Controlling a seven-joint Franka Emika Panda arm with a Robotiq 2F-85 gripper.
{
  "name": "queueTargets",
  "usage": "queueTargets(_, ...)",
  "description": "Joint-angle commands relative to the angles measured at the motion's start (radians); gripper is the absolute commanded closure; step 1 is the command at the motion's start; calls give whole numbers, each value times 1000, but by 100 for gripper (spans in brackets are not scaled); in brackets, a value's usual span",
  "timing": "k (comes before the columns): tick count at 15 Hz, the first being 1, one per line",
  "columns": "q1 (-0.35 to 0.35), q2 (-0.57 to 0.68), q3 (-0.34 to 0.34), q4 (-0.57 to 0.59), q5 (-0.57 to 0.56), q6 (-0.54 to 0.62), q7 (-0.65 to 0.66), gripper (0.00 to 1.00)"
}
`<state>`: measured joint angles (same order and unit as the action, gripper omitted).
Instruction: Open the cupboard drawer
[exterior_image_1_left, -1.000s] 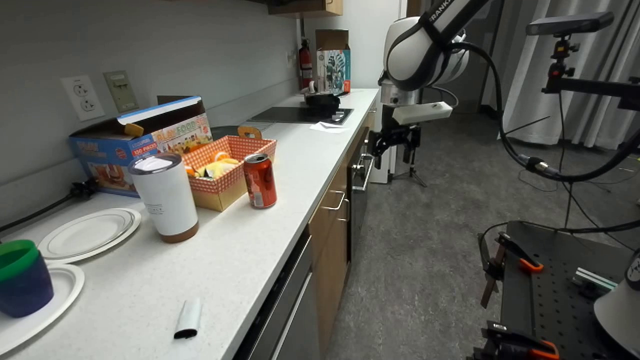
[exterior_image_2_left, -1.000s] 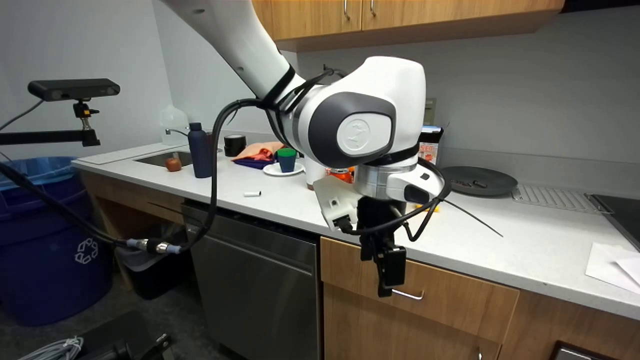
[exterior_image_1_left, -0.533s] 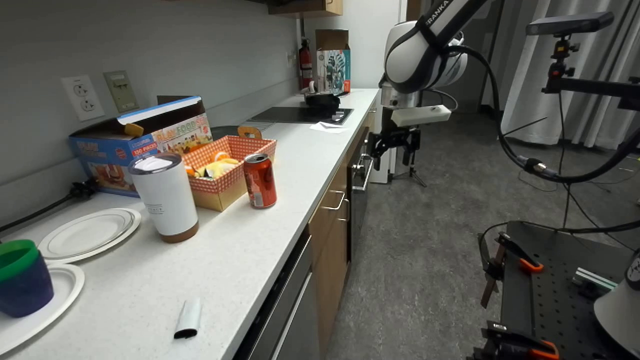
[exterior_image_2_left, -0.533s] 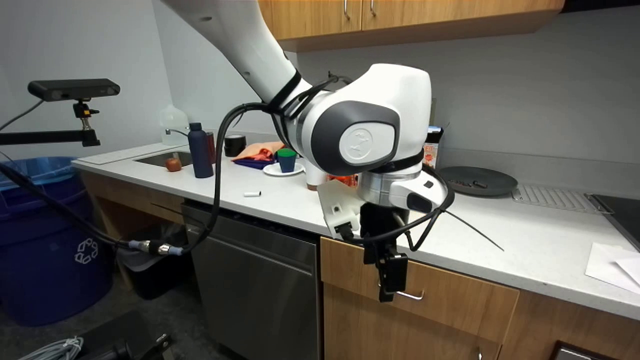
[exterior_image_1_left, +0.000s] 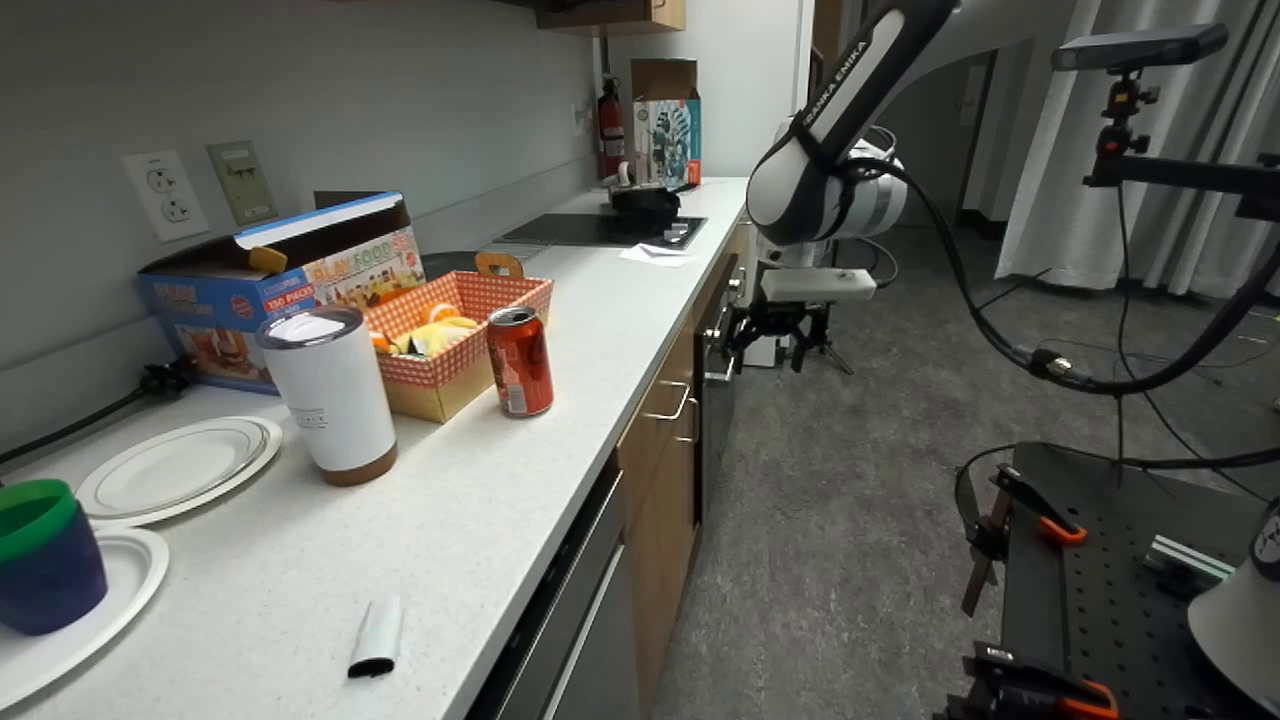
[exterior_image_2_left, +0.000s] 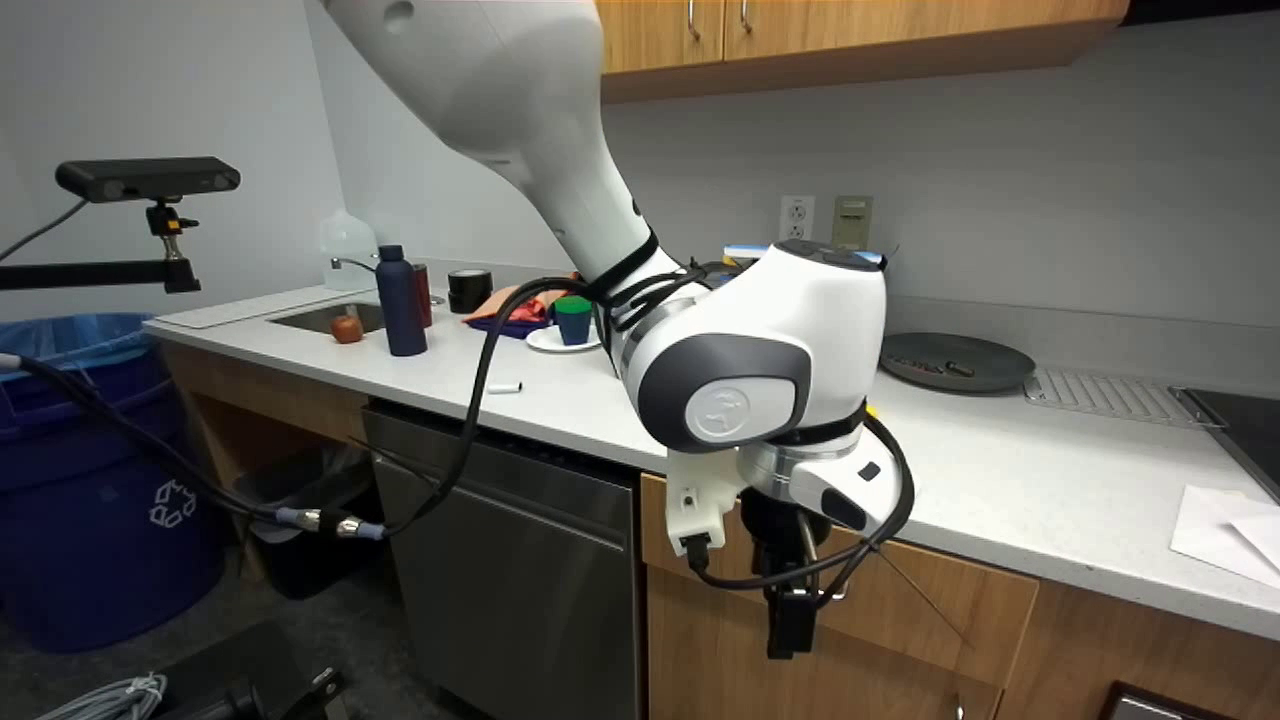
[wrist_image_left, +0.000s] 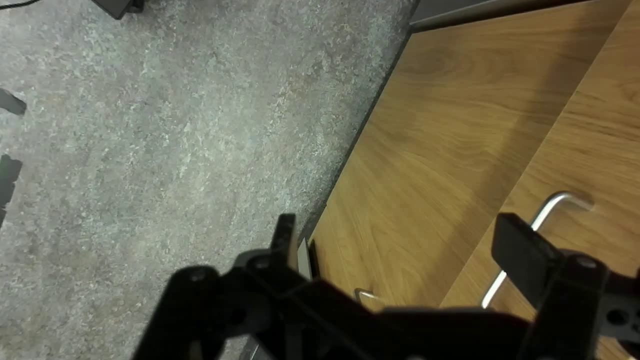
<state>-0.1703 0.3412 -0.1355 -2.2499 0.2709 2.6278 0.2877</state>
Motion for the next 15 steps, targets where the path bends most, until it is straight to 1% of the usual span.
queueTargets(1, -29, 119, 41, 93, 108, 71, -32, 0)
queueTargets(5, -46, 215, 82, 179, 180, 145, -19, 0)
queueTargets(10, -79, 299, 146, 265, 252, 197, -18, 0)
queueTargets(12, -89, 322, 157, 282, 266, 208, -15, 0)
queueTargets(15, -98, 349, 154, 290, 270, 215, -8, 0)
